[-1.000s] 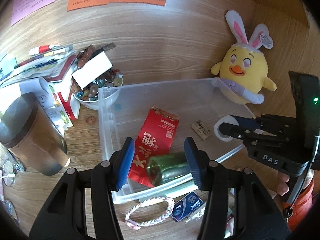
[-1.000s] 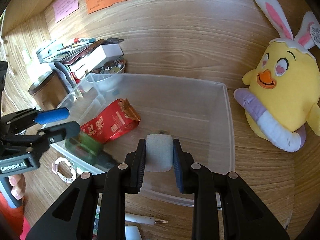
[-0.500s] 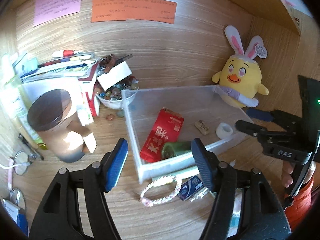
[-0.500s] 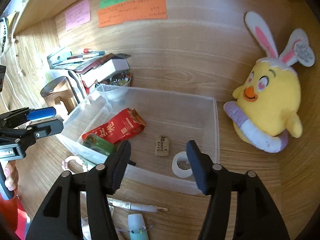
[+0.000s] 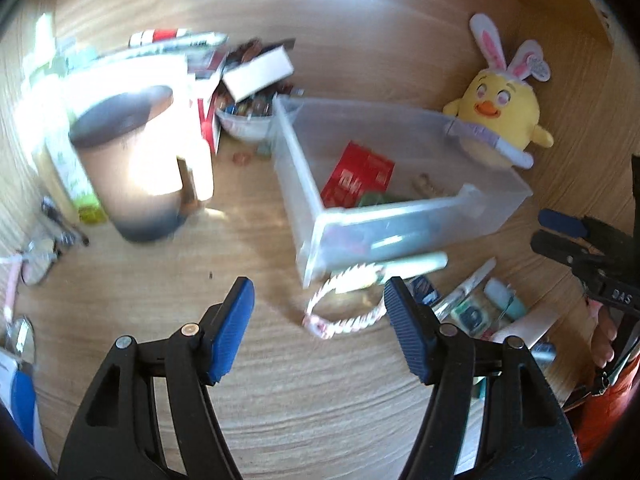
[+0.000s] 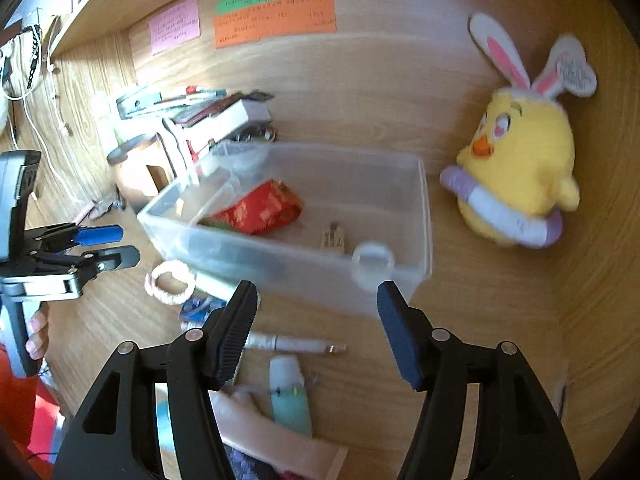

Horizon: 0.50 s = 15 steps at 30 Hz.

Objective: Organize objects
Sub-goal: 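Grasp the braided bracelet with the left gripper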

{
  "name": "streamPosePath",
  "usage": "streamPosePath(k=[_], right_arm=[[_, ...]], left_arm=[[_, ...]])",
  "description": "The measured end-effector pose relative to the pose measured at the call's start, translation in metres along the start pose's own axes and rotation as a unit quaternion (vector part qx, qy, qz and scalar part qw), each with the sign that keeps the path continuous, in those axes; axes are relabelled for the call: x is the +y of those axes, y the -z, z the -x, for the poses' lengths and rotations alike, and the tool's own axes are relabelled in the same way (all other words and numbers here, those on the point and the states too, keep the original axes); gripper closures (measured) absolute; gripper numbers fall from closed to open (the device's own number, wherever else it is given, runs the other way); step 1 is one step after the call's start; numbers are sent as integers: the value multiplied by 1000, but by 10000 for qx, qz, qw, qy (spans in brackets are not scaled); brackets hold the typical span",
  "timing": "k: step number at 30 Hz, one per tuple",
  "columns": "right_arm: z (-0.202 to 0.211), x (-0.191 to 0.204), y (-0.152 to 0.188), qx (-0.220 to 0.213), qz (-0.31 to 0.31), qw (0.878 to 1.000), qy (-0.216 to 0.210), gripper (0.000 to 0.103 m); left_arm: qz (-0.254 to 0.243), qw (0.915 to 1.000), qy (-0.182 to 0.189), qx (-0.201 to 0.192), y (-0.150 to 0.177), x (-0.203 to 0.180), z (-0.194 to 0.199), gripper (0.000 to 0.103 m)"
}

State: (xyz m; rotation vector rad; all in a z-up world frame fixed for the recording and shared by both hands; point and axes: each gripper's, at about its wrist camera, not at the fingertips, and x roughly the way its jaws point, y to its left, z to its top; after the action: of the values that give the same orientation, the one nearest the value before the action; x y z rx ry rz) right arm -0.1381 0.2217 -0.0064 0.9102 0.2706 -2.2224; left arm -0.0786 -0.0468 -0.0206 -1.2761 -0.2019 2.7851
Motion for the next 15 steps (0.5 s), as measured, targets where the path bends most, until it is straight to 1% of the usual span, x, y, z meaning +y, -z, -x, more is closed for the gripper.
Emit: streamPosePath(k=[2, 6, 11, 13, 14, 15], right_arm=[[-3, -1, 11, 141, -134, 9997, -127, 44], [-11, -2, 30, 391, -247, 9988, -159, 44], [-12, -4, 45, 564, -329, 9977, -188, 44], [-11, -3, 49, 604, -344, 9974, -204, 44], [-11, -3, 50, 626, -350, 9972, -208, 44], [-12, -2, 52, 661, -343, 9970, -222, 44]], left_arm=[[92, 9999, 15, 109, 5, 4, -6, 36], [208, 9993, 36, 317, 12, 8, -18, 36], [148, 9991, -75, 400, 13, 2, -30, 50], [96, 9989, -86, 446, 14, -1, -34, 60], [62, 9988, -109, 471, 15, -3, -37, 62], [2, 9989, -209, 419, 16, -6, -37, 65]])
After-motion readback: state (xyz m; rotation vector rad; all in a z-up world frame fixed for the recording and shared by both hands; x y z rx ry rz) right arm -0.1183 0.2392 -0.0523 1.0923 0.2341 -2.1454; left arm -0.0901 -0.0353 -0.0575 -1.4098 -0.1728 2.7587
